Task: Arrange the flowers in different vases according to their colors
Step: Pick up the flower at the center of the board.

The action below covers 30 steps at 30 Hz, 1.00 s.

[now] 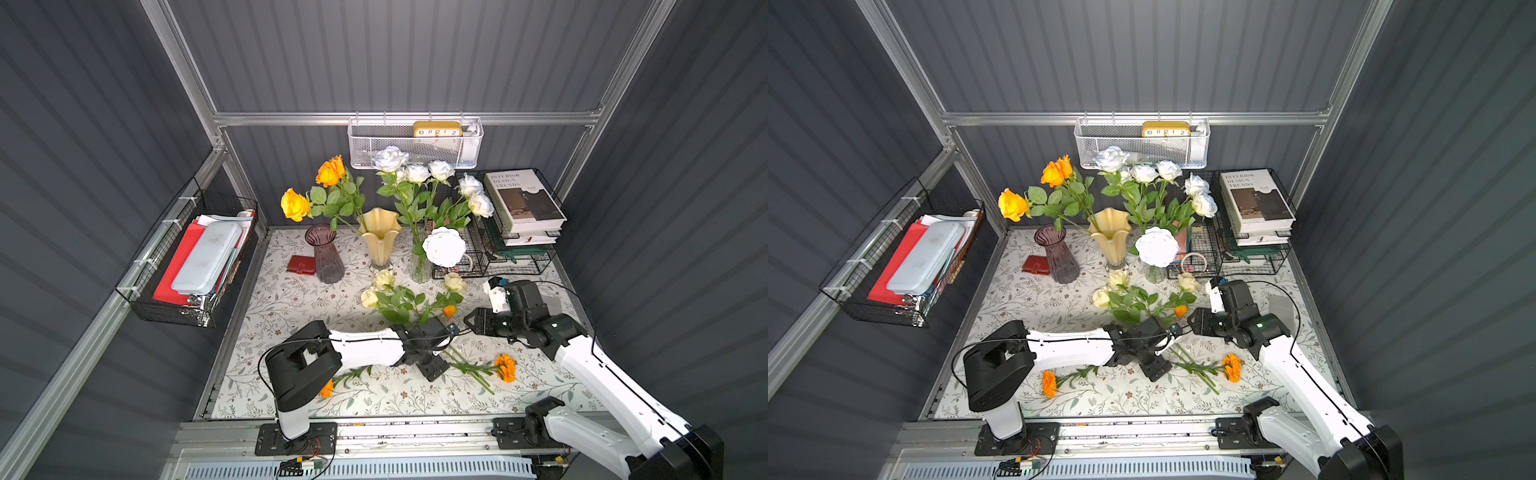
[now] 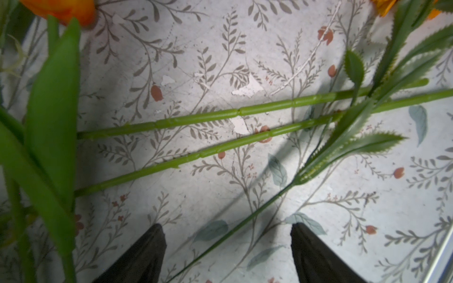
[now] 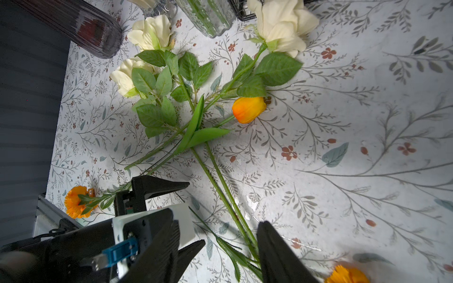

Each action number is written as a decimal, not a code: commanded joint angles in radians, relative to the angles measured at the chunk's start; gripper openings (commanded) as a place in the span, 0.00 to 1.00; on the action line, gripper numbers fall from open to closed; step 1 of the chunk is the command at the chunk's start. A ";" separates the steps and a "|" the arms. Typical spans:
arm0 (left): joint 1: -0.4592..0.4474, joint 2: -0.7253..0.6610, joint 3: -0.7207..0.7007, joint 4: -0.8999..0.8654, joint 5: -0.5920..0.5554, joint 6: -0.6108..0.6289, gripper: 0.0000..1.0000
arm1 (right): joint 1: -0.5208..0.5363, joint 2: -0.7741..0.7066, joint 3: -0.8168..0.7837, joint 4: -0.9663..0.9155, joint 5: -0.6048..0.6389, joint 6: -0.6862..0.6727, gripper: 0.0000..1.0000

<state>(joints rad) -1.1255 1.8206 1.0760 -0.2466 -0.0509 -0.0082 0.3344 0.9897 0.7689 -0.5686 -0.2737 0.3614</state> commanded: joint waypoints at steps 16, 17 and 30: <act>0.000 0.099 0.064 -0.037 0.058 0.061 0.17 | -0.011 -0.041 -0.016 0.001 0.008 -0.016 0.51; -0.001 0.094 0.067 -0.039 0.060 0.061 0.15 | -0.012 -0.045 -0.013 -0.002 0.014 -0.015 0.51; 0.000 -0.015 0.171 -0.058 0.043 0.102 0.00 | -0.028 -0.191 0.137 -0.130 0.112 -0.011 0.49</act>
<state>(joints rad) -1.1252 1.8717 1.2049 -0.2871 -0.0116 0.0658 0.3107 0.8387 0.8421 -0.6434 -0.1967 0.3584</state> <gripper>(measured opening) 0.059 0.491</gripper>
